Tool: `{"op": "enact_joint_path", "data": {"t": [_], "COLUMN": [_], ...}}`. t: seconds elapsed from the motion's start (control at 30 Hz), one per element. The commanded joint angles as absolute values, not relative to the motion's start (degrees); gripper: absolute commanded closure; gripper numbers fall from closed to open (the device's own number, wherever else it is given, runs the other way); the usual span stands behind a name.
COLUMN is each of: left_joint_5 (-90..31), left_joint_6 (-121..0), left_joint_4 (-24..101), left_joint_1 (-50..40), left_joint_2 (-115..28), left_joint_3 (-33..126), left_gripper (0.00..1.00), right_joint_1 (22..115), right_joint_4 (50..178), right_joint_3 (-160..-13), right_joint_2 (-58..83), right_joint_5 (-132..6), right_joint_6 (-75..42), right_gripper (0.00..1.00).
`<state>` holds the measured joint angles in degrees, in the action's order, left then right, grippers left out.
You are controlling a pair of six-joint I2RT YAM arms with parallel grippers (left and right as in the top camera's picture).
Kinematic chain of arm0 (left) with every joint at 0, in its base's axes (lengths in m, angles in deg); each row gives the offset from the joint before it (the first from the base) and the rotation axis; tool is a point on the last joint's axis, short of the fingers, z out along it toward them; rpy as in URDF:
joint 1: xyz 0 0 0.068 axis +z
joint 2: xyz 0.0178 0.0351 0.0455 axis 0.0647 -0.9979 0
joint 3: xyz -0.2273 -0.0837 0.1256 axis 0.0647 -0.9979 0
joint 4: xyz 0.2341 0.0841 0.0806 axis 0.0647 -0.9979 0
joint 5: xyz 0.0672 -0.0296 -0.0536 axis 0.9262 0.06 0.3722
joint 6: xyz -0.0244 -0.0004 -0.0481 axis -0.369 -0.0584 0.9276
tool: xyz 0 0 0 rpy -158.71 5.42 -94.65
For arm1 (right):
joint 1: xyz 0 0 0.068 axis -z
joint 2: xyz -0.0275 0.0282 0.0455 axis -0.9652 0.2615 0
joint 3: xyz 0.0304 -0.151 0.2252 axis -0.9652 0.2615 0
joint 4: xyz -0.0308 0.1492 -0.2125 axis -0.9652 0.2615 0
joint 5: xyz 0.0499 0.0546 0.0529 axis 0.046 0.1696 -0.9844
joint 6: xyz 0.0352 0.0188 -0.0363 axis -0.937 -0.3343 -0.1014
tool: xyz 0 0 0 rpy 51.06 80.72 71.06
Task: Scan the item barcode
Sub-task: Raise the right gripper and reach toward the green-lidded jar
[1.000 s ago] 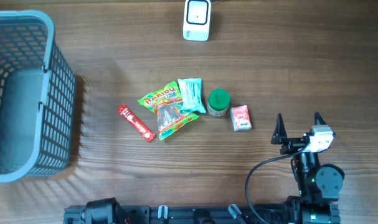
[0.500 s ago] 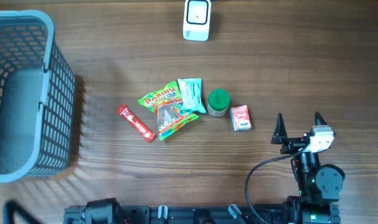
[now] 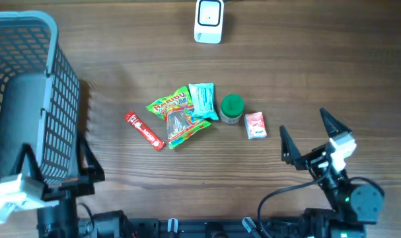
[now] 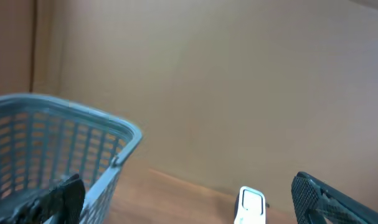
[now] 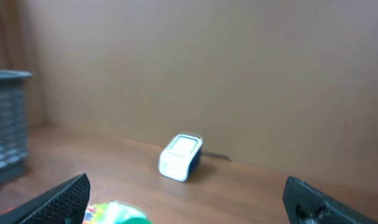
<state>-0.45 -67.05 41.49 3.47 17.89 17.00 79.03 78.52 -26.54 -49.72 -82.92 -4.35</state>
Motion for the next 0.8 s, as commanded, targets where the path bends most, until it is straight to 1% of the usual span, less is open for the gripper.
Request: {"op": "enact_joint_path", "data": {"t": [0.0, 0.07, 0.17, 0.3, 0.37, 0.4, 0.47, 0.53, 0.57, 0.63, 0.77], "left_joint_5": [-3.05, -4.52, -5.61, -5.59, -5.61, -5.63, -6.72, -10.0, -10.09, -10.07, -10.02], "left_joint_6": [-69.35, -69.35, -69.3, -69.33, -67.29, -65.98, -64.87, -64.84, -64.87, -64.84, -65.09], "left_joint_4": [48.28, 51.8, 55.93, 57.31, 57.03, 56.63, 56.07, 56.72, 56.7, 56.94, 56.94], "left_joint_1": [3.21, 3.21, 3.21, 3.21, 3.21, 3.21, 3.21, 3.21, 3.21, 3.21, 3.21], "left_joint_2": [18.72, 18.72, 18.72, 18.72, 18.72, 18.72, 18.72, 18.74, 18.74, 18.94, 20.82], "left_joint_3": [10.03, 7.19, 2.73, -0.9, -1.86, -2.34, -3.5, -5.34, -5.82, -6.69, -7.48], "left_gripper": [0.0, 0.0, 0.0, 0.0, 0.0, 0.0, 0.0, 0.0, 0.0, 0.0, 0.0], "right_joint_1": [78.81, 78.81, 78.81, 78.81, 78.81, 78.81, 78.81, 78.76, 78.15, 76.1, 68.67], "right_joint_4": [89.21, 96.88, 107.2, 125.21, 133.62, 137.08, 139.68, 138.76, 138.89, 140.42, 143.04], "right_joint_3": [-39.43, -47.3, -60.48, -79.83, -87.52, -90.23, -90.47, -90.12, -90.12, -90.12, -90.14], "right_joint_2": [-38.07, -30.83, -20.54, -6.53, -0.72, 1.99, 4.31, 8.77, 10.34, 12.62, 17.43], "right_joint_5": [-87.43, -87.43, -87.27, -86.42, -91.45, -96.61, -100.3, -100.3, -99.58, -94.62, -80.76], "right_joint_6": [-3.06, -1.0, -1.07, -4.54, -4.91, -7.84, -11.23, -15.3, -15.21, -15.65, -21.48], "right_gripper": [0.0, 0.0, 0.01, 0.0, 0.0, 0.0, 0.0, 0.0, 0.0, 0.0, 0.0]}}
